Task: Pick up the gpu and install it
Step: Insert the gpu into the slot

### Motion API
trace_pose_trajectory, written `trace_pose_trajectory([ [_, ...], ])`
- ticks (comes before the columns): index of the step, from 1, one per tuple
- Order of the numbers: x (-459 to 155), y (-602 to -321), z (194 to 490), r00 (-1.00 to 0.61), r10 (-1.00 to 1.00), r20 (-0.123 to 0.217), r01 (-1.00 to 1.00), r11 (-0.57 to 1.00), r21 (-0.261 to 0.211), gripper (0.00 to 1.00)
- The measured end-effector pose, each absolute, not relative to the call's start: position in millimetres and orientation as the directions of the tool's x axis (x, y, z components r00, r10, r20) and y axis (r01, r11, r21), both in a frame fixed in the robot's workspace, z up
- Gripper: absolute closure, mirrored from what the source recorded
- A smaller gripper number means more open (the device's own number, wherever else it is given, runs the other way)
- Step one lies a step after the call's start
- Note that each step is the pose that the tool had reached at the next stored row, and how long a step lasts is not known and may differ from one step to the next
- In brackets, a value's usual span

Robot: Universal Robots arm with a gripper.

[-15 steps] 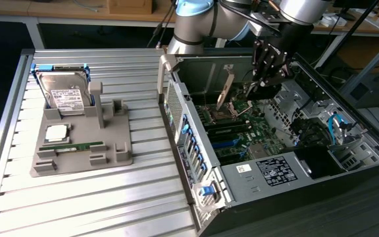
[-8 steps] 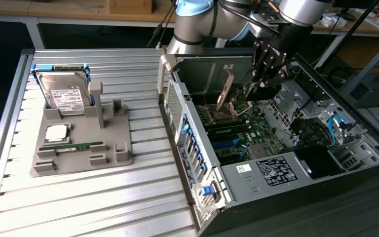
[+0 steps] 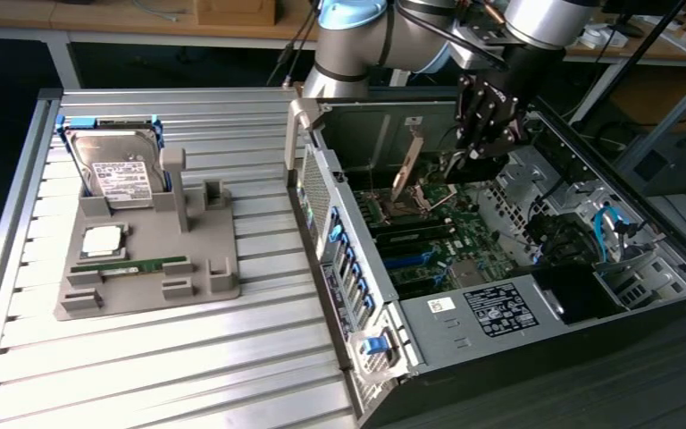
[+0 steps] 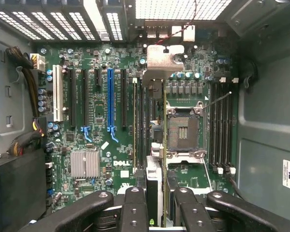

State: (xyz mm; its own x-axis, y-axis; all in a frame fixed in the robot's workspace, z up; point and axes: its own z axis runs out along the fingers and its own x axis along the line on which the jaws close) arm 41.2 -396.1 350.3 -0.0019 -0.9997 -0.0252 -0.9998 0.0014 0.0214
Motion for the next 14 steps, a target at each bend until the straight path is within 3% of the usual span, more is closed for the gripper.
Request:
trace_pose_trajectory([
  [14,41.2,-396.4,346.8,-0.002,-1.0,-0.025,-1.0,0.001,0.021,0.73],
])
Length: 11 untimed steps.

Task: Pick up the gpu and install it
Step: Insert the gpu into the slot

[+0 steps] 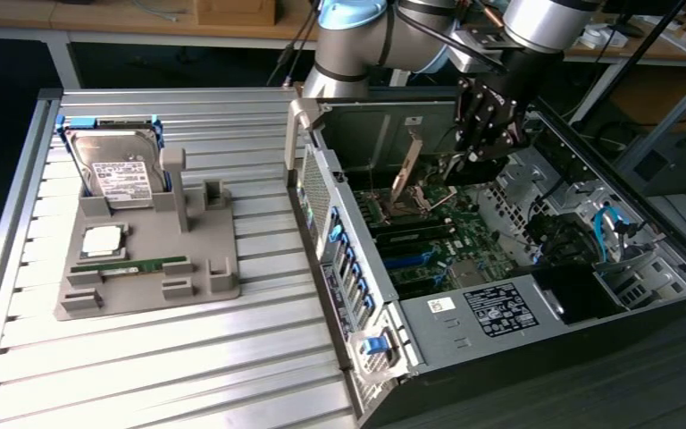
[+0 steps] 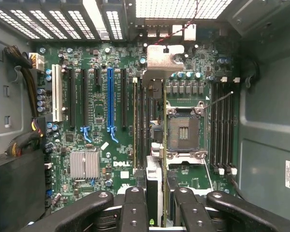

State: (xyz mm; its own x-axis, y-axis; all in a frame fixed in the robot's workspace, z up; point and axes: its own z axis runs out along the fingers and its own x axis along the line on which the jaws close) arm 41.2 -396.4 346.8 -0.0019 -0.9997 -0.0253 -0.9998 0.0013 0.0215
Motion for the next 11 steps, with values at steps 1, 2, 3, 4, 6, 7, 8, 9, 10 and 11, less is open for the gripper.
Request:
trace_pose_trajectory([
  [1,41.2,-396.4,346.6,-0.002,-1.0,-0.025,-1.0,0.001,0.021,0.73],
  [2,41.2,-396.4,346.5,-0.002,-1.0,-0.025,-1.0,0.001,0.021,0.73],
  [3,41.2,-396.4,346.3,-0.002,-1.0,-0.025,-1.0,0.001,0.021,0.73],
  [4,41.2,-396.5,346.1,-0.002,-1.0,-0.025,-1.0,0.001,0.021,0.73],
  [6,41.2,-396.5,345.7,-0.002,-1.0,-0.025,-1.0,0.001,0.021,0.73],
  [7,41.2,-396.5,345.5,-0.002,-1.0,-0.025,-1.0,0.001,0.021,0.73],
  [8,41.2,-396.5,345.2,-0.002,-1.0,-0.025,-1.0,0.001,0.021,0.73],
  [9,41.2,-396.6,345.0,-0.002,-1.0,-0.025,-1.0,0.001,0.021,0.73],
  [10,41.2,-396.6,344.8,-0.002,-1.0,-0.025,-1.0,0.001,0.021,0.73],
  [11,41.2,-396.6,344.6,-0.002,-1.0,-0.025,-1.0,0.001,0.021,0.73],
])
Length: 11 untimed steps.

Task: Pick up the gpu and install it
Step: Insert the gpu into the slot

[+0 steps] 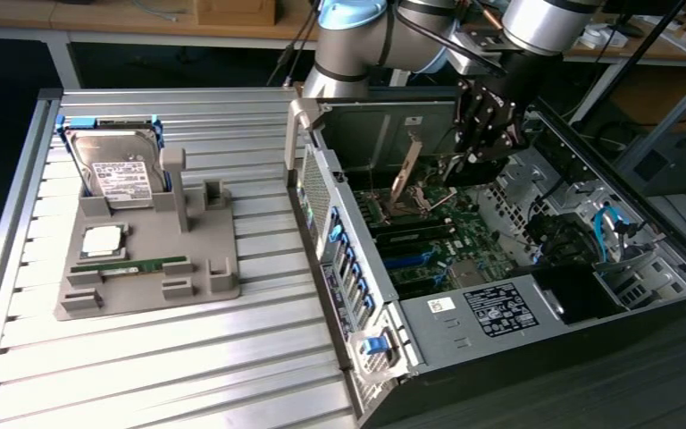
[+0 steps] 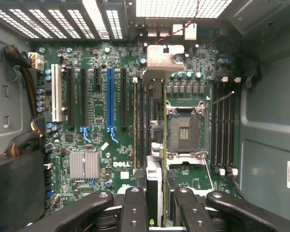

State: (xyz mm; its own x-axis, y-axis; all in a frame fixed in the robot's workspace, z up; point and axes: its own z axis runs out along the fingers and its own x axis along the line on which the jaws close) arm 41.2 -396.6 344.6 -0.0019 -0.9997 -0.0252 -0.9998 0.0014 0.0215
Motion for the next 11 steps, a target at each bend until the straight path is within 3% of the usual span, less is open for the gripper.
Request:
trace_pose_trajectory([
  [11,41.2,-396.9,342.1,-0.002,-1.0,-0.025,-1.0,0.001,0.021,0.73],
])
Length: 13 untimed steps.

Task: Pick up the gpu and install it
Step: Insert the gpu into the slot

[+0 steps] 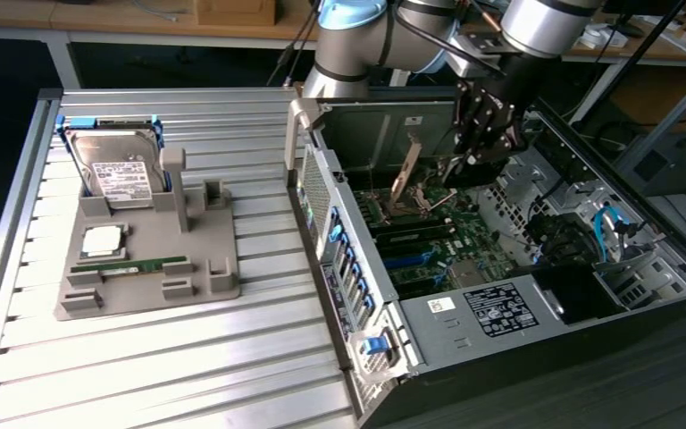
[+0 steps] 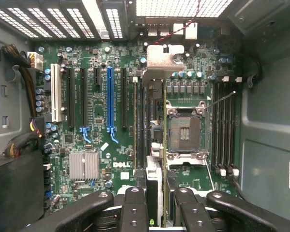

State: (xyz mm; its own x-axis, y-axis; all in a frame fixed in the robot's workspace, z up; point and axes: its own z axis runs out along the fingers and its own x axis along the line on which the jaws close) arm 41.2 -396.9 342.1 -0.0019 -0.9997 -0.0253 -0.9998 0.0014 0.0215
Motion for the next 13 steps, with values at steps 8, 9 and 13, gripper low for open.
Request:
trace_pose_trajectory([
  [8,41.2,-397.1,339.9,-0.002,-1.0,-0.025,-1.0,0.001,0.021,0.73],
  [9,41.2,-397.2,339.8,-0.002,-1.0,-0.025,-1.0,0.001,0.021,0.73],
  [13,41.2,-397.2,339.0,-0.002,-1.0,-0.025,-1.0,0.001,0.021,0.73],
])
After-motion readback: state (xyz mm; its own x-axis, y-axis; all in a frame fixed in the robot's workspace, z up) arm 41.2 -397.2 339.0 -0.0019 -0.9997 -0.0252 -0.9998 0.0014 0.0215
